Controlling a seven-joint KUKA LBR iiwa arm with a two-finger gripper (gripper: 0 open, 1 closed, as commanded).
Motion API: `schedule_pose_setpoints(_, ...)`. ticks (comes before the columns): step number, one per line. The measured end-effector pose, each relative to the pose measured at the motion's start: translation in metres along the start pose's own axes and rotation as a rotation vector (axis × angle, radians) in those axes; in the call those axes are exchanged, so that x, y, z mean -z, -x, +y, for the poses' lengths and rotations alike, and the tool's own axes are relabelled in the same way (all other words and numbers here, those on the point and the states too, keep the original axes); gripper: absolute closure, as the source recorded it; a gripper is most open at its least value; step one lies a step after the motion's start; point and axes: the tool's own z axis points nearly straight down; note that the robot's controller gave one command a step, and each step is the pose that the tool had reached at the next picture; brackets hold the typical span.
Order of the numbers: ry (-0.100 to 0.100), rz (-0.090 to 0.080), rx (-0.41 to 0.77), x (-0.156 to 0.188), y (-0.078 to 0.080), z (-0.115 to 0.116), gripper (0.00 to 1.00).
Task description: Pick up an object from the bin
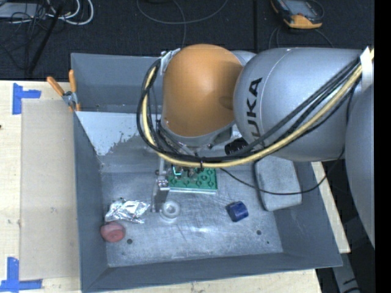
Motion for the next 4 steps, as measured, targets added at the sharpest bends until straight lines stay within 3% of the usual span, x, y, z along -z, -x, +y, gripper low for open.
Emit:
schedule_pose_setpoints(1,-0.002,0.001,0.031,-0.144,-0.005,-0.004,0.00)
schedule_pose_setpoints(2,0.003,-0.012,-0.032,-0.160,-0.003,-0.001,0.00)
schedule_pose_setpoints(3,0.008,-0.023,-0.037,-0.156,0.000,-0.001,1.00)
schedule_pose_setpoints(4,0.005,-0.016,-0.040,-0.032,-0.002,-0.001,1.00)
